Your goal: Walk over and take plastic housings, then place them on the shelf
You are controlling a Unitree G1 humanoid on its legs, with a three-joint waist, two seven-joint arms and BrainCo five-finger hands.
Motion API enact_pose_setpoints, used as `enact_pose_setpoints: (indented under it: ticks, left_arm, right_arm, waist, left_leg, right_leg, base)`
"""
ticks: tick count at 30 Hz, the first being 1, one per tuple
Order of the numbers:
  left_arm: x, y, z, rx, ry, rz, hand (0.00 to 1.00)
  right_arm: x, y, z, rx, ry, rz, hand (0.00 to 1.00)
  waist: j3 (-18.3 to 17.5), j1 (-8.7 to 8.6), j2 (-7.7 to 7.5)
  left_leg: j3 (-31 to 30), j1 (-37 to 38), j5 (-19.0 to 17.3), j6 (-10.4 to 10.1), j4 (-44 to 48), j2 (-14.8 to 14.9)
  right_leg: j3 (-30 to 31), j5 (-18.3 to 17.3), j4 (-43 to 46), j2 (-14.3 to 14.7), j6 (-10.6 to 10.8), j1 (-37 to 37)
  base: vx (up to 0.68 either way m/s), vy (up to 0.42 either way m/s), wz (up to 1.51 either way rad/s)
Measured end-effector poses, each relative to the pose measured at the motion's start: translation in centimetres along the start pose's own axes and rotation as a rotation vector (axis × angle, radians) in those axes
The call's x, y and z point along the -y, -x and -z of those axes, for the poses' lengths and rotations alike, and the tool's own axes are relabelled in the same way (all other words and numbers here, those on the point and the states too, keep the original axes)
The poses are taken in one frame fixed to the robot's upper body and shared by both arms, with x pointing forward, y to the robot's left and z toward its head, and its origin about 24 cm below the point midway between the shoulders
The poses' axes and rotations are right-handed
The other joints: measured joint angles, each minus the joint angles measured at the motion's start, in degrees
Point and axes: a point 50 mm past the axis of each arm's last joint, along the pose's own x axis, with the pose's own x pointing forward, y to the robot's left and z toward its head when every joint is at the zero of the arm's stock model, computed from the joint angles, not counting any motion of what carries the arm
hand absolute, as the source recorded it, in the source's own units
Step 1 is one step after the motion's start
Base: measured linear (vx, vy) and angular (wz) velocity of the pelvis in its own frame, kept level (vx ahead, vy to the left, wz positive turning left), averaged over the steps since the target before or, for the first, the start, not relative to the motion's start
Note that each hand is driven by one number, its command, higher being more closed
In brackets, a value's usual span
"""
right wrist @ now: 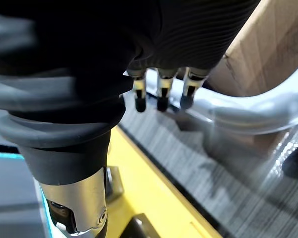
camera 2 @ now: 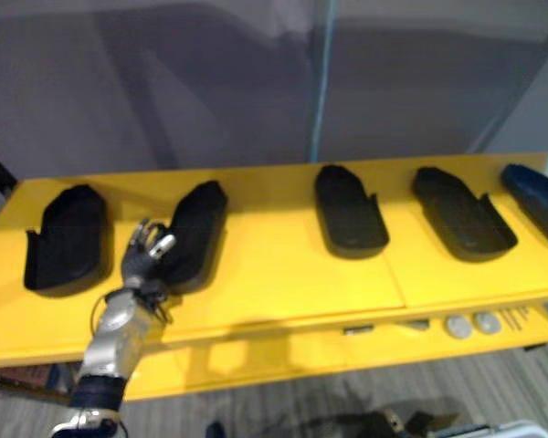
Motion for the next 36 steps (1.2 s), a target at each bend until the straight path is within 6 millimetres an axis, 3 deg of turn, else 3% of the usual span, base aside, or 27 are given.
enact_pose_setpoints:
  ticks: [9,14,22,26,29,30,31,32,33,36]
  left_arm:
    - [0.3,0.4,-0.8,0.084,0.111,-0.023,0.00]
    - [1.8,1.6,-4.6,0.252,0.179,0.105,0.00]
    - [4.2,4.2,-9.4,0.447,0.300,0.398,0.00]
    - [4.5,5.8,-11.2,0.520,0.299,0.442,0.00]
    - [4.2,6.1,-11.8,0.541,0.228,0.406,0.00]
    - [4.1,6.0,-11.8,0.537,0.210,0.386,0.00]
    - [3.7,5.9,-11.4,0.512,0.171,0.348,0.00]
    - [3.3,5.9,-11.0,0.492,0.132,0.308,0.00]
    - [3.1,5.8,-11.0,0.488,0.117,0.291,0.00]
    - [1.3,5.3,-10.7,0.485,0.026,0.165,0.00]
  right_arm:
    - [0.1,0.2,0.6,-0.019,0.020,-0.005,0.00]
    - [1.0,0.5,1.4,-0.047,0.036,0.011,0.00]
    - [1.4,0.5,1.6,-0.052,0.058,0.020,0.00]
    - [2.1,0.4,1.1,-0.029,0.057,0.038,0.00]
    - [2.5,0.4,1.1,-0.033,0.048,0.055,0.00]
    - [2.5,0.4,1.1,-0.038,0.046,0.057,0.00]
    - [2.4,0.4,1.0,-0.037,0.035,0.058,0.00]
    - [3.0,0.3,0.5,-0.015,0.041,0.068,0.00]
    - [3.4,0.2,0.4,-0.011,0.049,0.076,0.00]
    - [3.5,0.3,0.9,-0.034,0.058,0.078,0.00]
  waist:
    - [-0.07,-0.70,-1.10]
    - [-0.67,-0.68,-1.35]
    - [-1.49,-0.54,0.63]
    - [-1.59,-0.41,3.08]
    - [-1.65,-0.44,4.50]
    - [-1.70,-0.51,3.28]
    - [-1.69,0.06,3.15]
    - [-2.10,0.25,4.89]
    - [-2.37,0.04,5.15]
    - [-2.40,0.72,4.73]
  left_leg:
    - [0.09,0.55,-0.56,0.13,-0.01,0.03]
    - [0.05,-0.25,-0.09,0.10,0.00,0.61]
    - [-0.27,-1.20,0.45,0.91,0.01,1.31]
    - [-0.59,-1.67,0.56,1.33,0.00,1.27]
    - [-1.37,-3.26,0.08,0.73,-0.03,0.87]
    - [-1.06,-3.20,-0.04,0.81,0.35,0.42]
    - [0.06,-3.69,-0.47,3.80,3.87,-0.60]
    - [0.45,-2.82,-1.07,3.17,4.41,-0.65]
    - [0.27,-2.25,-0.53,2.21,1.99,-0.73]
    - [0.48,-1.33,0.68,2.12,-0.06,-1.17]
  right_leg:
    - [-0.02,0.01,0.06,-0.04,0.01,0.61]
    - [0.34,0.42,2.75,0.19,0.16,-1.43]
    - [0.13,2.92,3.15,0.32,0.68,-2.71]
    - [-0.20,3.53,2.95,0.59,1.17,-2.61]
    - [-3.82,2.78,1.47,0.72,0.14,-2.93]
    - [-4.29,2.32,-0.05,-0.41,-0.08,-3.11]
    - [-4.35,2.79,-0.75,-1.48,1.43,-3.11]
    - [-4.38,2.80,-0.33,-1.01,1.52,-3.25]
    - [-4.77,2.39,-0.17,-0.63,2.16,-3.18]
    - [-4.76,2.33,0.03,-0.69,2.18,-3.36]
  base:
    - [0.00,0.000,0.00]
    - [-0.01,0.010,0.00]
    - [-0.06,0.030,0.00]
    - [-0.13,0.014,0.01]
    - [-0.13,0.016,0.14]
    - [-0.07,0.028,0.02]
    - [0.03,0.020,-0.08]
    - [0.03,0.015,0.02]
    - [0.03,0.035,0.23]
    - [-0.01,0.021,0.10]
